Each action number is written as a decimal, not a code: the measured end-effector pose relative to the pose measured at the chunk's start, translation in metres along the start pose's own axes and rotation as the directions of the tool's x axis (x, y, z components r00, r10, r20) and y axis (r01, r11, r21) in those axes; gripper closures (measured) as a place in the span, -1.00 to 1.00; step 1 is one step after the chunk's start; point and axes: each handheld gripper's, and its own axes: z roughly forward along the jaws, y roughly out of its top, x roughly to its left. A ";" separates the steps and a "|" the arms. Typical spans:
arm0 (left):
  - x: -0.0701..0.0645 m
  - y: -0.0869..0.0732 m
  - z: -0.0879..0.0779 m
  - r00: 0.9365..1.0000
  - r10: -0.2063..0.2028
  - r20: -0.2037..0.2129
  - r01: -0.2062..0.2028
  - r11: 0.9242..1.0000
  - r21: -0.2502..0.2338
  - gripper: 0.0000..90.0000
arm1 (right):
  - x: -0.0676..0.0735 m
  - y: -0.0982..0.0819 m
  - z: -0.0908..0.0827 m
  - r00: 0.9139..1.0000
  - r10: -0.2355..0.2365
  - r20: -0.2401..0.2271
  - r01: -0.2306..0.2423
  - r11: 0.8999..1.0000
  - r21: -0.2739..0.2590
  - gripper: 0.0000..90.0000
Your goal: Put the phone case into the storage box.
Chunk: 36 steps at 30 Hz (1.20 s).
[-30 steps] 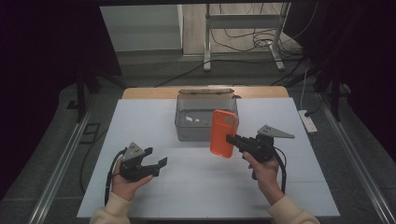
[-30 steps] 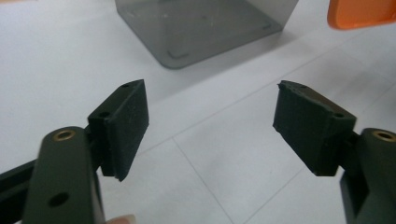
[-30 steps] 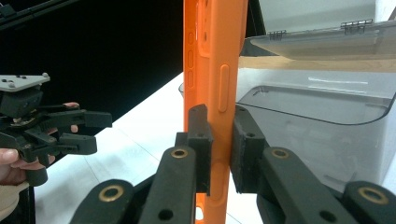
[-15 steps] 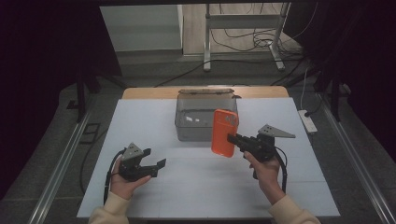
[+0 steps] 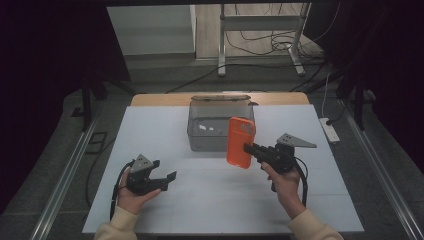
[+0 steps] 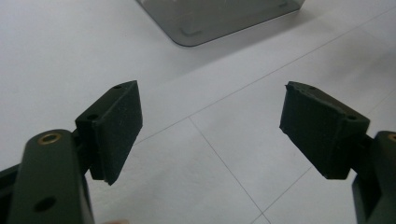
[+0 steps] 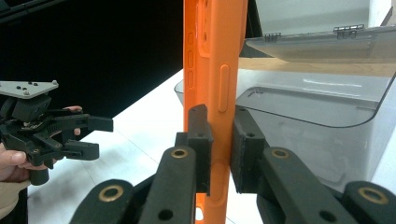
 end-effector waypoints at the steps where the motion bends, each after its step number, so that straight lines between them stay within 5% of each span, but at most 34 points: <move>1: 0.000 0.000 0.000 1.000 0.001 0.003 -0.001 1.000 -0.002 -0.53 | 0.000 0.000 0.000 1.000 -0.001 0.002 0.001 1.000 0.000 0.77; 8: 0.000 0.000 0.001 1.000 0.002 0.002 -0.002 1.000 0.002 -0.54 | 0.000 0.002 -0.003 1.000 -0.001 0.004 0.001 1.000 -0.006 0.77; 23: 0.001 -0.003 0.004 1.000 0.016 -0.004 -0.015 1.000 0.021 -0.53 | 0.012 0.015 -0.010 0.993 -0.092 0.072 0.090 0.996 0.027 0.77; 36: -0.001 -0.003 0.005 1.000 0.020 -0.009 -0.020 0.999 0.027 -0.53 | 0.008 0.028 -0.017 0.988 -0.103 0.117 0.097 0.994 0.055 0.77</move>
